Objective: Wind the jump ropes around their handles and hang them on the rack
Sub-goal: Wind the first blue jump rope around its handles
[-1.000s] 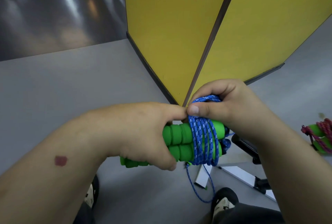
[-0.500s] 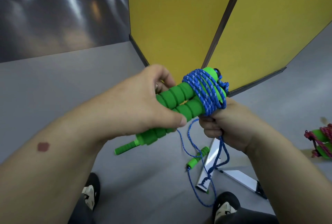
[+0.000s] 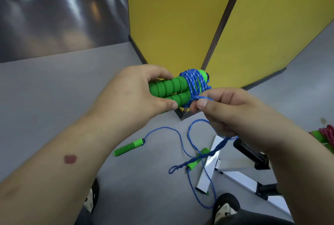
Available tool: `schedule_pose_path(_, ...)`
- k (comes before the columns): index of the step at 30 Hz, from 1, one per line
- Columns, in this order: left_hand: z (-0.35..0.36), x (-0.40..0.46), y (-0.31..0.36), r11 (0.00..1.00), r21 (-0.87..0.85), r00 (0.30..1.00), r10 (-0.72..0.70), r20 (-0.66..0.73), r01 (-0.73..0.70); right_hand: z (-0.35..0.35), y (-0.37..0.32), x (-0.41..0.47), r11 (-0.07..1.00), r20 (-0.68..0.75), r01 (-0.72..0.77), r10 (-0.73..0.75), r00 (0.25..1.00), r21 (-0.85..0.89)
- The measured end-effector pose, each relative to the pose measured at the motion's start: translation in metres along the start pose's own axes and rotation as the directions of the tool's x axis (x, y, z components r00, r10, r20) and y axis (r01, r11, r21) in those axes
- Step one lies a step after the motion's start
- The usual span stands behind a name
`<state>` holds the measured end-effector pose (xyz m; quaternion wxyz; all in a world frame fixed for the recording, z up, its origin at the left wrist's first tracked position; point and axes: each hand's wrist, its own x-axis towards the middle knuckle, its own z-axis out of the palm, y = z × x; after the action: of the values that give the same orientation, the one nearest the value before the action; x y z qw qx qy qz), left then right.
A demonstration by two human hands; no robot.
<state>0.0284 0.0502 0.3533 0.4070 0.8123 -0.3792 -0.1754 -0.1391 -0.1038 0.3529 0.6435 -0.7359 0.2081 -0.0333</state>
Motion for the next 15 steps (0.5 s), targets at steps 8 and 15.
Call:
schedule_pose_path(8, 0.005, -0.004, 0.006, 0.996, 0.052, 0.969, 0.059, 0.238, -0.073, -0.004, -0.011, -0.004, 0.967, -0.179, 0.134, -0.175, 0.968, -0.218)
schedule_pose_path(15, -0.009, -0.006, 0.007, 0.981, -0.175, 0.888, 0.150, 0.436, -0.080, -0.008, -0.009, -0.001, 0.957, -0.293, 0.183, -0.246, 0.924, -0.227)
